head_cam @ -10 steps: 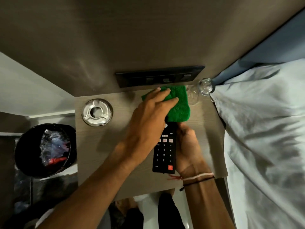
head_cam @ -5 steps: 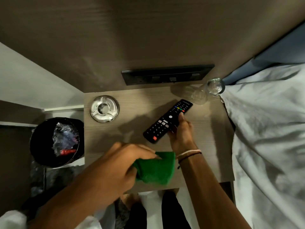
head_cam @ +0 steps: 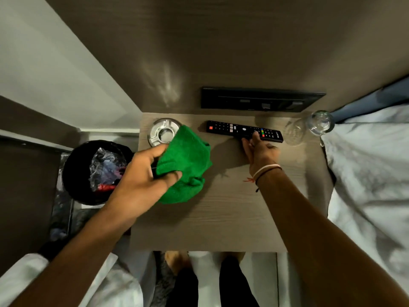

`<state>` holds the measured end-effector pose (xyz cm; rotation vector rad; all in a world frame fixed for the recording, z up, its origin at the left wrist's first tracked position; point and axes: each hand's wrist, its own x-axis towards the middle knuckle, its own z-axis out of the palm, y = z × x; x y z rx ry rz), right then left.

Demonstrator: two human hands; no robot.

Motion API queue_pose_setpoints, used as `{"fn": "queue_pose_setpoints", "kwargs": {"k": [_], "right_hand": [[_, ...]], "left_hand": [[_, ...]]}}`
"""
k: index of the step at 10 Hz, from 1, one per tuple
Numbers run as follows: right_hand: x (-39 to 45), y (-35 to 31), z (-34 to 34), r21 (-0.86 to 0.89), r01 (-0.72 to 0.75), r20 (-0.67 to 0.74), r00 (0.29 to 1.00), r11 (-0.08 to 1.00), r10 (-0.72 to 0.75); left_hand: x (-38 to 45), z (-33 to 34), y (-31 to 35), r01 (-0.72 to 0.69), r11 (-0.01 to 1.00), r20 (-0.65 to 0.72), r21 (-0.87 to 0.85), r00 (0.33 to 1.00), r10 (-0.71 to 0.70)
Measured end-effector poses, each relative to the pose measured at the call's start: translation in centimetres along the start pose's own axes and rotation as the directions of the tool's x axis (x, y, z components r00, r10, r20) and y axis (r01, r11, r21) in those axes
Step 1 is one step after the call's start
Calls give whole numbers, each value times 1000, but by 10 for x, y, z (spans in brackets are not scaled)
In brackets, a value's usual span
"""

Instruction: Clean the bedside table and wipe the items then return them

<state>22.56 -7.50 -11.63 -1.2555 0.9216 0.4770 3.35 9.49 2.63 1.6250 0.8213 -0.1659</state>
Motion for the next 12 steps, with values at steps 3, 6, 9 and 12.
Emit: {"fn": "queue_pose_setpoints", "kwargs": {"k": [3, 6, 9, 12], "right_hand": [[-109, 9, 0, -274, -44, 339, 930, 961, 139], [-305, 86, 46, -434, 431, 871, 426, 791, 245], [-430, 284, 2, -453, 857, 795, 263, 246, 547], [-460, 296, -21, -412, 908, 781, 310, 74, 543]], "left_hand": [[-40, -16, -1, 13, 885, -198, -465, 973, -119], [-169, -104, -25, -75, 857, -503, -509, 835, -225], [-377, -168, -168, 596, 775, -715, -211, 447, -538], [-393, -166, -183, 702, 708, -780, -79, 399, -482]]}}
